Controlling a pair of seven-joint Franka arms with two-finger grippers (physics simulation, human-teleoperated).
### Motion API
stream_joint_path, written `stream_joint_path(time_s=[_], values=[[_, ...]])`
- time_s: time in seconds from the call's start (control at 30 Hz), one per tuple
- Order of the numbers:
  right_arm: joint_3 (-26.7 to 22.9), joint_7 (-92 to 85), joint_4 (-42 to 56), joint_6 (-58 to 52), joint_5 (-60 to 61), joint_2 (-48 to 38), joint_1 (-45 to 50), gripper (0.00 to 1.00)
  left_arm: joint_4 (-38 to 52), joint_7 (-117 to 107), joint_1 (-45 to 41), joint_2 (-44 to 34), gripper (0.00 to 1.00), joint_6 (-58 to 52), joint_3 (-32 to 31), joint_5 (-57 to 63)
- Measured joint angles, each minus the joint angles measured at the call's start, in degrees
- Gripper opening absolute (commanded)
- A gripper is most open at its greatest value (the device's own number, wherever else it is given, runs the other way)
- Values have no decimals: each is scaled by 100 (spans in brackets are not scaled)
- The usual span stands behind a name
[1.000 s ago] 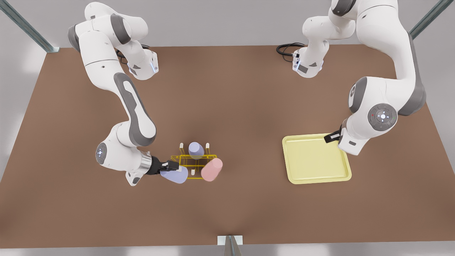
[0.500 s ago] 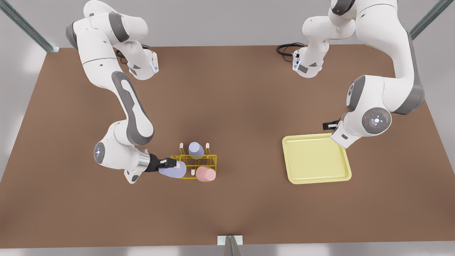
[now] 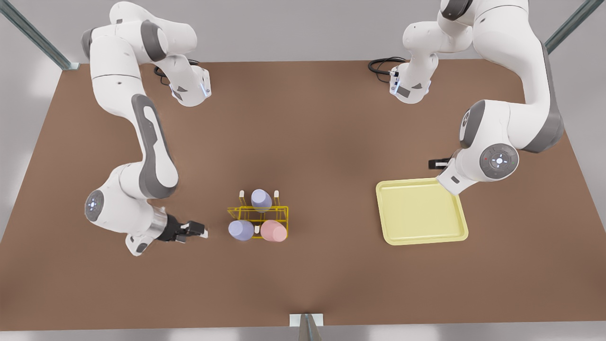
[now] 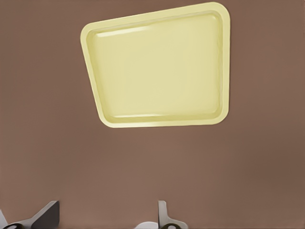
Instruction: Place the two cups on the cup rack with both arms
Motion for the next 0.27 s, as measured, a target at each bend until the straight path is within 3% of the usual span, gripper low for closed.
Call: stream_joint_path(time_s=[0.1,0.27], values=[[-263,191,135,-817,-1290,-640,-151,100,-3,57,0,5,100,-14,5,-2],[-307,474,-102,-2003,-1997,-2037,-229,100,-5,133,-4,6,100,-31,6,-2]])
